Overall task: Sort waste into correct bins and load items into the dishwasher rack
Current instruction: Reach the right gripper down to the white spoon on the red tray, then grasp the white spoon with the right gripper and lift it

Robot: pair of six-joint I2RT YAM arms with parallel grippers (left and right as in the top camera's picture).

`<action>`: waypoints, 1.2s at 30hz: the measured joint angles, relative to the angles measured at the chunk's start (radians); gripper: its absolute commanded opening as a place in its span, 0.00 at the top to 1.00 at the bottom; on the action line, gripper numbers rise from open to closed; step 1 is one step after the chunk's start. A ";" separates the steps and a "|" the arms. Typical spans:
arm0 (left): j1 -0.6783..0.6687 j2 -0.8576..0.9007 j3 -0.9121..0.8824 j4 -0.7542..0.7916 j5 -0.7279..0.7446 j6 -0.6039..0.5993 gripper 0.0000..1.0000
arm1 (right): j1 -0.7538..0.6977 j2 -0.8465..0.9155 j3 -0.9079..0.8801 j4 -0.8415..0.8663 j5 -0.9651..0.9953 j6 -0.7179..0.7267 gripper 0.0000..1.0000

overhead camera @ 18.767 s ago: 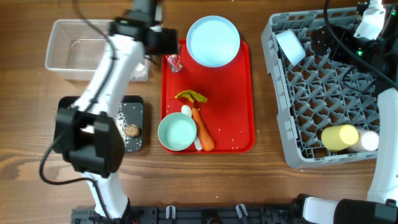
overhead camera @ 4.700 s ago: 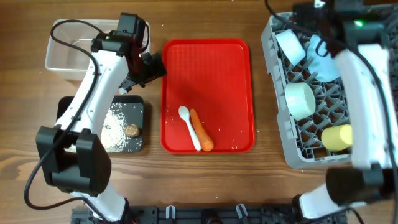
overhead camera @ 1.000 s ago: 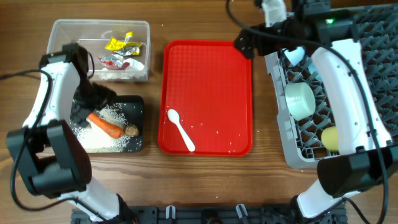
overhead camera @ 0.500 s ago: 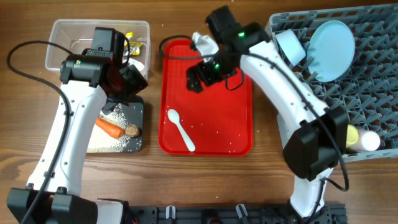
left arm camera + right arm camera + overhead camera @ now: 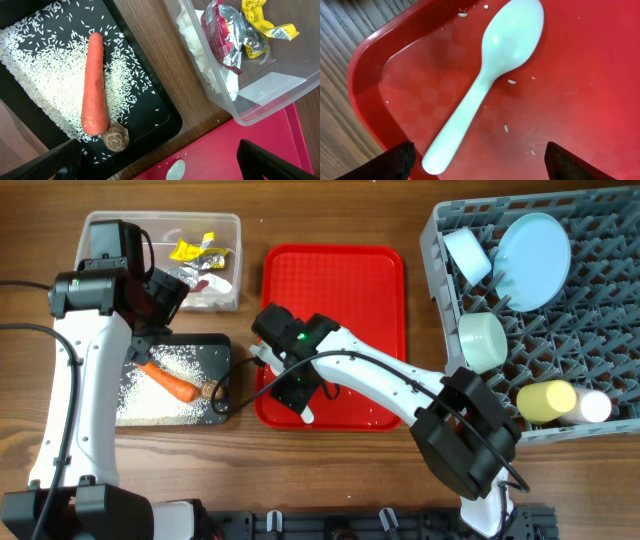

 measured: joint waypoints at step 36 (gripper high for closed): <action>0.000 0.000 0.000 0.000 0.000 0.000 0.00 | -0.006 -0.042 -0.226 0.168 -0.036 0.246 0.96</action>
